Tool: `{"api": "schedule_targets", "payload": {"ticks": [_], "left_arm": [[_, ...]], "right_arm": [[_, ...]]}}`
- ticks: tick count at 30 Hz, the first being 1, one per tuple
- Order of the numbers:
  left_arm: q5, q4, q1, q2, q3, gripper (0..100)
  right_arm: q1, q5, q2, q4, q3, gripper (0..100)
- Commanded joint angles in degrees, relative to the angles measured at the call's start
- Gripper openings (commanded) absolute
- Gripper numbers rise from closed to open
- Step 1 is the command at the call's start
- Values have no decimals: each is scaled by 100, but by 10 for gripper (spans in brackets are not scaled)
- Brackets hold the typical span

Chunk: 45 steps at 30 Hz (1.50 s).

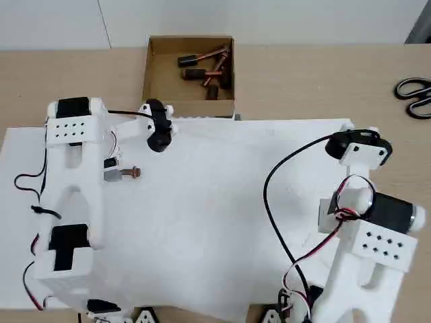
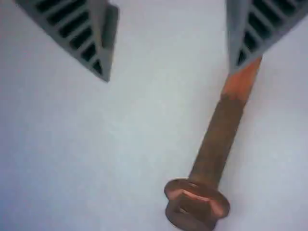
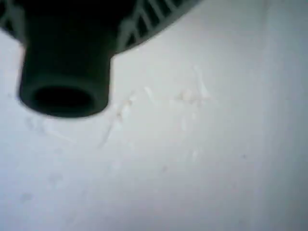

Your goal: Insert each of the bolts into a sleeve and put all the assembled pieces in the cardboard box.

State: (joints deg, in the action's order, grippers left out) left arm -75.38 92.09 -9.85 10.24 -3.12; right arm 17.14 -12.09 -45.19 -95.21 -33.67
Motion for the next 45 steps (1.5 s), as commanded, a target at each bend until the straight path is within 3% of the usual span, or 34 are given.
{"api": "schedule_targets", "payload": {"ticks": [1,35,45], "left_arm": [[-642,-105,62,-193,13,151],[-615,-1327,255,1442,-119,152],[-633,-756,229,1442,-804,152]], "right_arm": [[22,-62,-66,110,26,3],[22,-62,-75,101,26,3],[22,-62,-75,101,26,3]]}}
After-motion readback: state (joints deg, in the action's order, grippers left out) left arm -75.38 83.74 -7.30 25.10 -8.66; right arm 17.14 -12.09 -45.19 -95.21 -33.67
